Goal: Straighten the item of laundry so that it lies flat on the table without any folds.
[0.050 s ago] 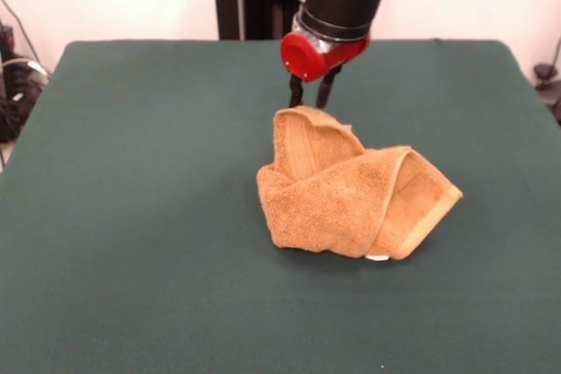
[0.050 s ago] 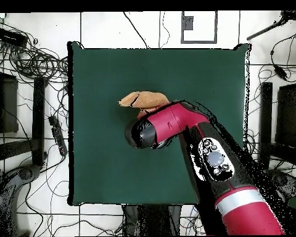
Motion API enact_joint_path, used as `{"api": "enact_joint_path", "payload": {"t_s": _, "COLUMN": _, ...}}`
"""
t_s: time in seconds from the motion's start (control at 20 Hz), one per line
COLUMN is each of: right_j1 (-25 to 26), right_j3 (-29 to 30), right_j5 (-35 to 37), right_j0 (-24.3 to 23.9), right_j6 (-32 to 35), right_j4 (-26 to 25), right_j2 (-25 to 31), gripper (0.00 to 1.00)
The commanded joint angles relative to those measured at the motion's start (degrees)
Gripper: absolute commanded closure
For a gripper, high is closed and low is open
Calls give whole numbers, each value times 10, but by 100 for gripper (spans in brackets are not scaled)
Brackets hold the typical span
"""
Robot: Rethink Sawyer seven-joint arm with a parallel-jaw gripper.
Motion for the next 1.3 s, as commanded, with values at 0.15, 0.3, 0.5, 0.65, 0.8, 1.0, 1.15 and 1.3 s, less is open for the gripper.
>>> {"api": "enact_joint_path", "payload": {"t_s": 0.15, "right_j1": -4, "right_j3": -32, "right_j5": 79, "right_j0": 30, "right_j6": -99, "right_j4": -34, "right_j2": -2, "gripper": 0}}
{"api": "enact_joint_path", "payload": {"t_s": 0.3, "right_j1": 12, "right_j3": -37, "right_j5": 66, "right_j0": 26, "right_j6": -93, "right_j4": -49, "right_j2": -8, "gripper": 0}}
{"api": "enact_joint_path", "payload": {"t_s": 0.5, "right_j1": 17, "right_j3": -42, "right_j5": 42, "right_j0": 22, "right_j6": -80, "right_j4": -53, "right_j2": -4, "gripper": 0}}
{"api": "enact_joint_path", "payload": {"t_s": 0.65, "right_j1": 23, "right_j3": -44, "right_j5": 31, "right_j0": 24, "right_j6": -71, "right_j4": -60, "right_j2": -5, "gripper": 0}}
{"api": "enact_joint_path", "payload": {"t_s": 0.8, "right_j1": 24, "right_j3": -42, "right_j5": 27, "right_j0": 22, "right_j6": -70, "right_j4": -62, "right_j2": -4, "gripper": 0}}
{"api": "enact_joint_path", "payload": {"t_s": 1.0, "right_j1": 29, "right_j3": -60, "right_j5": 38, "right_j0": 29, "right_j6": -70, "right_j4": -64, "right_j2": 0, "gripper": 0}}
{"api": "enact_joint_path", "payload": {"t_s": 1.15, "right_j1": 17, "right_j3": -59, "right_j5": 49, "right_j0": 22, "right_j6": -86, "right_j4": -56, "right_j2": 6, "gripper": 0}}
{"api": "enact_joint_path", "payload": {"t_s": 1.3, "right_j1": -5, "right_j3": -48, "right_j5": 53, "right_j0": 11, "right_j6": -102, "right_j4": -44, "right_j2": 12, "gripper": 0}}
